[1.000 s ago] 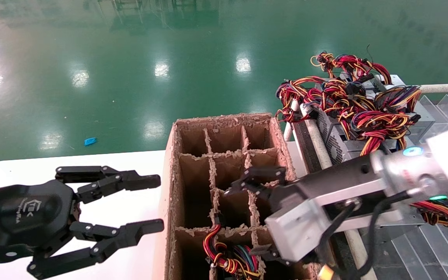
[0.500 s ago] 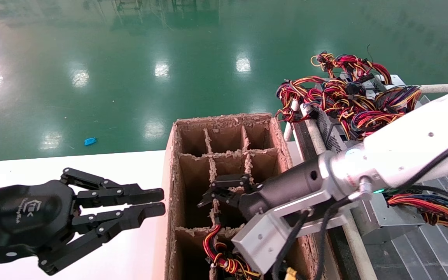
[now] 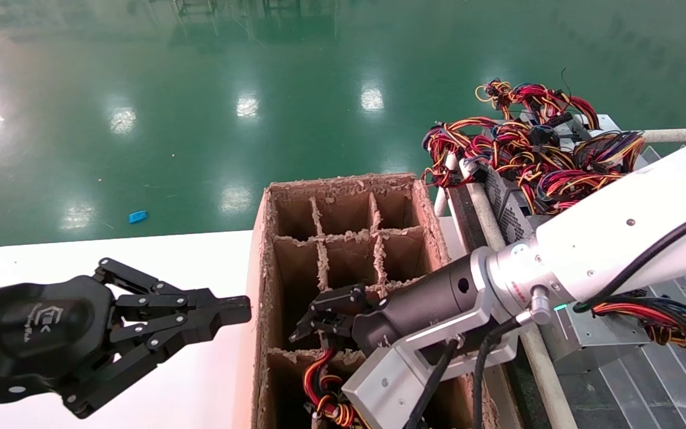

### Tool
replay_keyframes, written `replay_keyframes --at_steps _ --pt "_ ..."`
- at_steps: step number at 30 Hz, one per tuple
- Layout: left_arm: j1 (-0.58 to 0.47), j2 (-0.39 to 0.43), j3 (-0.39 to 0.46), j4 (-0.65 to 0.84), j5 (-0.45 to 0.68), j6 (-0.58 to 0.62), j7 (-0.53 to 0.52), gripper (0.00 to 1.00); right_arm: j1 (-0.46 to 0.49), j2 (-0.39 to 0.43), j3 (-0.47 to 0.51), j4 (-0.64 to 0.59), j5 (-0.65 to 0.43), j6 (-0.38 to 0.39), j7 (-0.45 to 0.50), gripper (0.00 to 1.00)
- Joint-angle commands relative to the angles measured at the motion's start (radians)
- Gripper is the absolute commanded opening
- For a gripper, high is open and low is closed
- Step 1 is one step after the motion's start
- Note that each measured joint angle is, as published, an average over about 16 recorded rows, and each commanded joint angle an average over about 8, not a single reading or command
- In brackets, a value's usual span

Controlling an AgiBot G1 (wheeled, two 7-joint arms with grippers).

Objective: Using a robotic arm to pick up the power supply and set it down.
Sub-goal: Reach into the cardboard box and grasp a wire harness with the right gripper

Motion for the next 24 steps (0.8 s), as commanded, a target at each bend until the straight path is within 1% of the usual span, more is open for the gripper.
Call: replay_keyframes --at_steps 1,10,24 --pt "0.000 0.000 0.000 0.000 0.000 0.000 0.000 0.00 -0.002 0.000 -0.001 0.003 0.003 -0.001 0.003 0.00" --pt "0.000 0.000 0.000 0.000 0.000 0.000 0.000 0.00 0.007 0.000 -0.016 0.012 -0.004 -0.006 0.007 0.00" --pt "0.000 0.000 0.000 0.000 0.000 0.000 0.000 0.00 0.000 0.006 -0.024 0.006 -0.026 0.025 -0.007 0.00"
